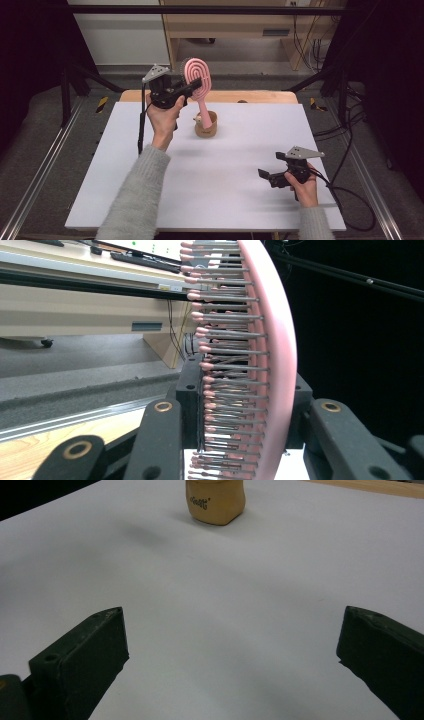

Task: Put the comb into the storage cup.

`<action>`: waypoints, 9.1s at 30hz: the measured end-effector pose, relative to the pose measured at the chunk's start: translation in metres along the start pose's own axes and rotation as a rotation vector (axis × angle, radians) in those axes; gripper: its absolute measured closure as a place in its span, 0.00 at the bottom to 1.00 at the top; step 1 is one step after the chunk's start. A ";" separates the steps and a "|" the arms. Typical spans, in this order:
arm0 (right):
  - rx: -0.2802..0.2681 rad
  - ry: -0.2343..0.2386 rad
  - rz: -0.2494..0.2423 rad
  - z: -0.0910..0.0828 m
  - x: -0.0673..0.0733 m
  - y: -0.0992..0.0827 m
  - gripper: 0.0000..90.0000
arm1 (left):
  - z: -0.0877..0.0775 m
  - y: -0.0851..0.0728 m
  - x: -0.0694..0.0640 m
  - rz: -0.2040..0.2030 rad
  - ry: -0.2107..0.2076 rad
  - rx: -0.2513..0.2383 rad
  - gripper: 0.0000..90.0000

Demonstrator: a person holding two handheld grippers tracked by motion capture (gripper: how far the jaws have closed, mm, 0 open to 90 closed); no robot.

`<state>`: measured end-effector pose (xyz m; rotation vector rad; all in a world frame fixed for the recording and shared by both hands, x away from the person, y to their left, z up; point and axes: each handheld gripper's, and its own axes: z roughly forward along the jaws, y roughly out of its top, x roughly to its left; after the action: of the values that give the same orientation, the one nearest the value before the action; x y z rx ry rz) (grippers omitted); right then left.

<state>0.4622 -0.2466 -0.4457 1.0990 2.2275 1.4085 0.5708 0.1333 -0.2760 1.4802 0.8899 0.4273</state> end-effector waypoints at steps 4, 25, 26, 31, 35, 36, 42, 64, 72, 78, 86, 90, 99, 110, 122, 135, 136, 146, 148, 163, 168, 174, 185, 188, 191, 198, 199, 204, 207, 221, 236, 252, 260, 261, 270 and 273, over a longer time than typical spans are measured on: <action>-0.001 0.001 0.000 0.000 0.000 0.000 0.00 | 0.006 0.000 0.002 0.000 0.007 -0.004 0.70; 0.000 0.001 0.001 0.000 0.001 0.000 0.00 | 0.030 -0.010 0.013 0.013 0.040 -0.016 0.70; 0.001 0.000 0.000 0.000 0.000 0.000 0.00 | 0.031 -0.010 0.014 0.012 0.042 -0.016 0.70; 0.001 -0.001 -0.005 0.000 0.000 0.000 0.00 | 0.035 -0.011 0.019 0.002 0.054 -0.014 0.70; 0.001 0.000 0.000 0.000 0.000 0.000 0.00 | 0.037 -0.012 0.023 -0.015 0.060 -0.017 0.70; 0.001 0.000 0.001 0.000 0.001 0.000 0.00 | 0.038 -0.012 0.024 -0.019 0.061 -0.019 0.70; 0.002 -0.001 -0.003 0.001 0.000 0.000 0.00 | 0.043 -0.016 0.030 -0.017 0.076 -0.011 0.70; -0.001 0.000 -0.004 0.000 0.001 0.000 0.00 | 0.066 -0.029 0.038 0.005 0.082 -0.004 0.70; -0.002 0.001 -0.004 0.000 0.001 0.000 0.00 | 0.070 -0.034 0.038 0.024 0.087 0.012 0.70; 0.000 0.002 -0.004 0.000 0.001 -0.001 0.00 | 0.072 -0.039 0.038 0.021 0.080 0.023 0.70; -0.001 0.003 -0.003 0.000 0.001 -0.001 0.00 | 0.073 -0.046 0.039 0.006 0.077 0.025 0.70; 0.002 0.002 -0.002 0.000 0.001 -0.001 0.00 | 0.073 -0.051 0.042 -0.002 0.079 0.027 0.70; 0.000 0.003 -0.002 0.000 0.001 -0.001 0.00 | 0.073 -0.063 0.050 -0.034 0.077 0.039 0.70; 0.002 0.003 -0.005 0.001 0.001 -0.001 0.00 | 0.073 -0.074 0.057 -0.062 0.081 0.052 0.70; 0.002 0.002 -0.002 0.001 0.001 -0.001 0.00 | 0.072 -0.082 0.063 -0.089 0.088 0.072 0.70; 0.002 0.002 -0.002 0.001 0.001 -0.001 0.00 | 0.067 -0.082 0.067 -0.074 0.122 0.084 0.69; 0.003 0.001 -0.004 0.001 0.001 -0.001 0.00 | 0.066 -0.081 0.068 -0.071 0.131 0.089 0.68; 0.002 0.002 -0.003 0.001 0.001 -0.001 0.00 | 0.058 -0.082 0.075 -0.046 0.182 0.112 0.64; 0.002 0.002 -0.003 0.001 0.001 -0.001 0.00 | 0.057 -0.083 0.077 -0.044 0.189 0.117 0.63; 0.002 0.000 -0.005 0.001 0.001 -0.001 0.00 | 0.048 -0.089 0.086 -0.042 0.221 0.140 0.56; 0.006 0.000 -0.005 0.002 0.001 -0.001 0.00 | 0.046 -0.090 0.088 -0.034 0.227 0.143 0.52; 0.008 0.001 -0.006 0.002 0.001 -0.001 0.00 | 0.043 -0.091 0.089 -0.020 0.226 0.153 0.46; 0.009 0.002 -0.005 0.002 0.001 -0.001 0.00 | 0.033 -0.091 0.091 -0.002 0.212 0.181 0.31; 0.011 0.001 -0.005 0.003 0.002 -0.001 0.00 | 0.030 -0.092 0.091 0.001 0.202 0.191 0.23; 0.013 0.000 -0.007 0.003 0.001 -0.001 0.00 | 0.026 -0.092 0.091 0.019 0.192 0.198 0.16; 0.018 -0.001 -0.009 0.004 0.002 -0.002 0.00 | 0.013 -0.087 0.086 0.043 0.165 0.198 0.06; 0.018 -0.001 -0.009 0.004 0.002 -0.002 0.00 | 0.011 -0.086 0.085 0.050 0.161 0.194 0.06; 0.018 -0.001 -0.011 0.004 0.002 -0.002 0.00 | 0.001 -0.081 0.079 0.069 0.146 0.199 0.04; 0.017 -0.001 -0.009 0.004 0.002 -0.002 0.00 | -0.005 -0.080 0.075 0.077 0.129 0.204 0.03; 0.013 -0.003 -0.010 0.003 0.001 -0.002 0.00 | -0.041 -0.079 0.061 0.100 0.084 0.191 0.02; 0.009 -0.004 -0.007 0.003 0.002 -0.002 0.00 | -0.085 -0.097 0.062 0.116 0.029 0.169 0.03; 0.009 -0.005 -0.012 0.004 0.002 -0.002 0.00 | -0.116 -0.141 0.071 0.123 0.014 0.227 0.03; 0.010 -0.005 -0.013 0.003 0.003 -0.002 0.00 | -0.129 -0.162 0.080 0.107 0.028 0.277 0.03; 0.010 -0.005 -0.013 0.003 0.003 -0.003 0.00 | -0.131 -0.163 0.081 0.105 0.029 0.280 0.03; 0.015 -0.002 -0.016 0.004 0.004 -0.003 0.00 | -0.148 -0.175 0.091 0.083 0.048 0.313 0.03; 0.017 -0.003 -0.017 0.004 0.003 -0.004 0.00 | -0.153 -0.179 0.094 0.093 0.067 0.332 0.03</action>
<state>0.4607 -0.2425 -0.4505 1.0839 2.2452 1.3828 0.4701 0.2881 -0.4502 1.8253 0.9812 0.4132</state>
